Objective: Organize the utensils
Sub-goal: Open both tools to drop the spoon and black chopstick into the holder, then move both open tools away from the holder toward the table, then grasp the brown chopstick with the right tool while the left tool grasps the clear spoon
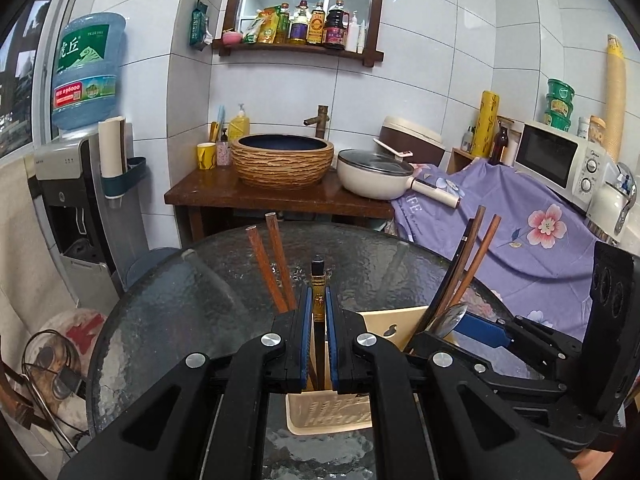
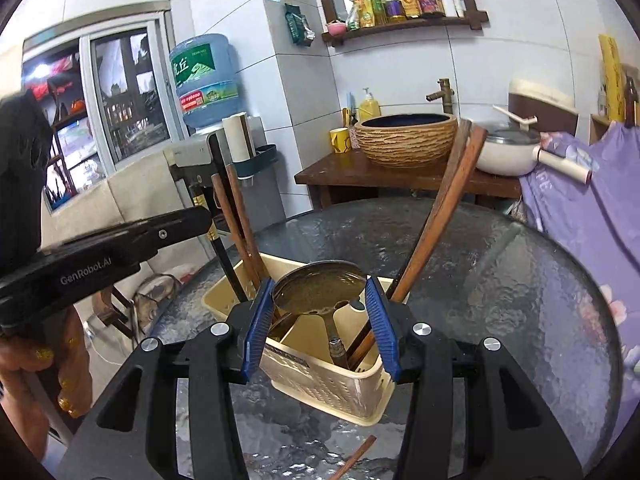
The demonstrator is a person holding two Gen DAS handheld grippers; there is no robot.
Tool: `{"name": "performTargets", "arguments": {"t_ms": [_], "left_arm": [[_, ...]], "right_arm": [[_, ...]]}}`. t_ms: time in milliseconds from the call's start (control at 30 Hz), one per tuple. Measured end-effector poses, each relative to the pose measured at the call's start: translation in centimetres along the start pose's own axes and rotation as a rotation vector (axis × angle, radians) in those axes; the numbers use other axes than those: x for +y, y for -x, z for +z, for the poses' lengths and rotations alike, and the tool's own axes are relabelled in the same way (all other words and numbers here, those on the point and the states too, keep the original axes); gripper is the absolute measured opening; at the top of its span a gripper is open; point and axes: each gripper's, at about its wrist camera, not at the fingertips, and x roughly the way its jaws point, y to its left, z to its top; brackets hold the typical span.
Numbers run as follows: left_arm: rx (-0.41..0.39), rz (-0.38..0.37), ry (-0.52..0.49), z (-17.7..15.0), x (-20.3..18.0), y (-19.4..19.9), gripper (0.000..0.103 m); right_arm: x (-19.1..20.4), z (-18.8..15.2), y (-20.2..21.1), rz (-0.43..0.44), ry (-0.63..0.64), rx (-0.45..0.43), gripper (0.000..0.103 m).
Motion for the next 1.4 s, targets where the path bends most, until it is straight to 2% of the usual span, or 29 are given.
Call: {"name": "performTargets", "arguments": {"t_ms": [33,100,167,200,267,333,467,567,733,933,1067,1200,1400], "left_arm": [[-0.001,-0.007,0.001,0.1,0.0,0.1,0.007],[-0.017,-0.007,-0.006,0.2,-0.1,0.7,0.012],[-0.043,-0.004,-0.012,0.3,-0.3,1.7,0.028],[-0.059,-0.006,-0.012,0.3,-0.3,2.3,0.032],[-0.099,0.006,-0.005,0.1,-0.1,4.0,0.053],[-0.136,0.034,0.026,-0.5,0.6,5.7,0.063],[-0.115,0.036,0.054,-2.5,1.8,7.4,0.080],[-0.083,0.044,0.070,-4.4,2.3,7.6,0.089],[0.011,0.056,0.108,-8.3,2.9,6.5,0.090],[0.138,0.073,0.074,-12.6,2.4,4.0,0.089],[0.222,0.029,0.071,-14.8,1.8,2.6,0.086],[0.284,0.022,0.005,-16.6,0.2,1.4,0.084],[0.354,0.000,-0.029,-18.7,-0.9,0.4,0.082]], "right_arm": [[0.3,0.0,0.3,-0.006,0.019,-0.014,0.048],[0.7,0.0,0.9,-0.006,0.037,-0.036,0.062],[0.9,0.2,1.8,-0.012,0.045,-0.063,0.062],[0.9,0.3,2.2,-0.012,0.047,-0.069,0.063],[0.8,0.4,3.5,-0.031,0.054,-0.095,0.064],[0.7,0.2,4.8,-0.072,0.073,-0.124,0.065],[0.3,-1.1,7.3,-0.111,0.076,-0.137,0.065],[-0.2,-2.9,8.4,-0.113,0.015,-0.094,0.065],[-0.3,-6.3,8.2,-0.126,-0.031,0.006,0.065],[-0.3,-10.9,5.4,-0.139,-0.057,0.179,0.065],[-1.1,-13.3,2.5,-0.156,-0.091,0.299,0.058],[-1.3,-14.4,0.5,-0.167,-0.118,0.363,0.055],[-0.9,-14.8,-1.8,-0.216,-0.110,0.422,0.049]]}}
